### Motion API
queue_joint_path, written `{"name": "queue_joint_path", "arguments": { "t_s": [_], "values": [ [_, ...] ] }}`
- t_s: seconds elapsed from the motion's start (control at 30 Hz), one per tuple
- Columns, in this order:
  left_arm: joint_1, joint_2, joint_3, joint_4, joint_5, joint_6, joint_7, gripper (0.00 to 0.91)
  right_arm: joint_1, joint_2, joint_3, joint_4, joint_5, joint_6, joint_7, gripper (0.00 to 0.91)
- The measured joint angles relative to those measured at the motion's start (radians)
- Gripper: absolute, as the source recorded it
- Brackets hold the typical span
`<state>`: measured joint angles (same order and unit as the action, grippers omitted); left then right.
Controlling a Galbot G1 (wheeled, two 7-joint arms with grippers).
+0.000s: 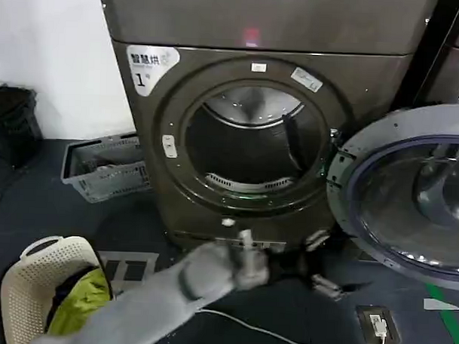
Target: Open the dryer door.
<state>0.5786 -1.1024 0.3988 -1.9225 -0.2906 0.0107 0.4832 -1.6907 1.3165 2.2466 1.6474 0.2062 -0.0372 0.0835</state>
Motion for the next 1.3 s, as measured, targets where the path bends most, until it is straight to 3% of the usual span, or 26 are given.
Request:
{"name": "queue_joint_path", "arguments": {
  "t_s": [0.23,0.37,0.53,0.63,0.8,1.07,1.3],
  "values": [
    [0.103,0.280,-0.140,-0.173,0.142,-0.167,0.045,0.907,0.011,-0.040,-0.045,-0.040,0.084,-0.014,-0.006,0.907],
    [0.225,0.430,-0.310,-0.214,0.276,-0.369,0.120,0.907,0.022,-0.072,-0.074,-0.073,0.087,-0.006,-0.017,0.907],
    [0.377,0.597,-0.562,-0.199,0.420,-0.685,0.236,0.907,0.043,-0.110,-0.112,-0.106,0.084,0.003,-0.025,0.907],
    [0.413,0.661,-0.698,-0.173,0.504,-0.807,0.288,0.907,0.053,-0.124,-0.131,-0.122,0.073,0.011,-0.033,0.907],
    [0.438,0.755,-0.802,-0.111,0.692,-0.837,0.336,0.907,0.072,-0.150,-0.161,-0.150,0.064,0.012,-0.042,0.907],
    [0.466,0.892,-0.809,0.014,1.023,-0.836,0.290,0.907,0.088,-0.186,-0.182,-0.207,0.050,0.027,-0.047,0.907],
    [0.474,0.951,-0.783,0.120,1.087,-0.836,0.353,0.907,0.099,-0.189,-0.199,-0.223,0.037,0.038,-0.051,0.907]
  ]
}}
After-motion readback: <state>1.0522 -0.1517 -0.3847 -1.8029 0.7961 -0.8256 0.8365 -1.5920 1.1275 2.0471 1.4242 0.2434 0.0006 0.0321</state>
